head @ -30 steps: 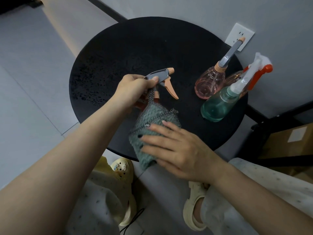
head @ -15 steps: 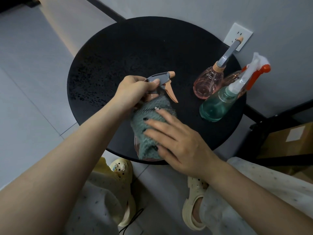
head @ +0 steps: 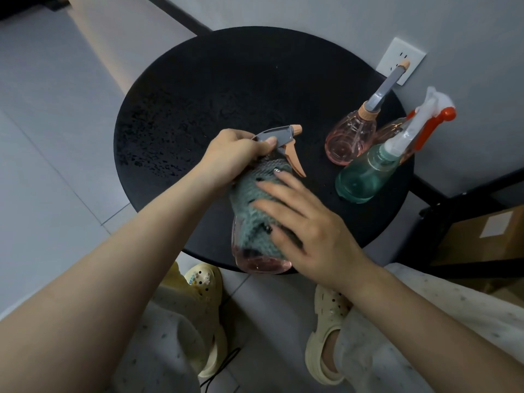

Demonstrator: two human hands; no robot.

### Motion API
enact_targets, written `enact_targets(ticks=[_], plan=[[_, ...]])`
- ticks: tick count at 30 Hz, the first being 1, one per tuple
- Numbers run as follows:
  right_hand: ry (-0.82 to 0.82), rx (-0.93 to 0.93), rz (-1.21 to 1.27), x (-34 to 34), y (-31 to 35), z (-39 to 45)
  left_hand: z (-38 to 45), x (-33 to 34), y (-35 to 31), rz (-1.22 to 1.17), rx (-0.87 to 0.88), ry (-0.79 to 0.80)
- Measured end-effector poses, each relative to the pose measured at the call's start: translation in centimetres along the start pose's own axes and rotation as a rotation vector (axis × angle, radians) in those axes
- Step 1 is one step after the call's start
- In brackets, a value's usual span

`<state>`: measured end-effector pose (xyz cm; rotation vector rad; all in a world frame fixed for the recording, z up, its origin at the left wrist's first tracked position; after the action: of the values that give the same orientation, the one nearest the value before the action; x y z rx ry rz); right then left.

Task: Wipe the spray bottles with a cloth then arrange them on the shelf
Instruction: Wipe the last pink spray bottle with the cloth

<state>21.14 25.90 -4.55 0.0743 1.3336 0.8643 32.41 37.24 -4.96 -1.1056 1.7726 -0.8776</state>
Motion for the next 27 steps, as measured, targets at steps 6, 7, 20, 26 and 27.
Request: enact_targets(ticks=[6, 7, 20, 26, 27], plan=[[-0.026, 0.050, 0.008, 0.1, 0.1, 0.1, 0.0, 0.1, 0.1, -0.009, 0.009, 0.008], [-0.001, -0.024, -0.024, 0.3, 0.6, -0.1, 0.0, -0.1, 0.1, -0.022, 0.005, -0.003], [0.101, -0.316, -0.129, 0.9, 2.0, -0.7, 0.4, -1.1, -0.3, -0.044, 0.003, -0.021], [-0.069, 0.126, 0.227, -0.3, -0.7, 0.4, -0.2, 0.0, -0.5, -0.089, 0.009, 0.035], [-0.091, 0.154, 0.252, -0.4, -0.8, 0.5, -0.1, -0.1, -0.6, -0.100, 0.007, 0.035]])
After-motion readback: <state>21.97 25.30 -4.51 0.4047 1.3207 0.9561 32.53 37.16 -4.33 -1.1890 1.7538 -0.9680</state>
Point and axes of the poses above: each hand's wrist, its own z-axis towards the middle knuckle, its own x-axis out of the palm, y = z × x, the point moved 5 cm from there along z, towards the middle knuckle
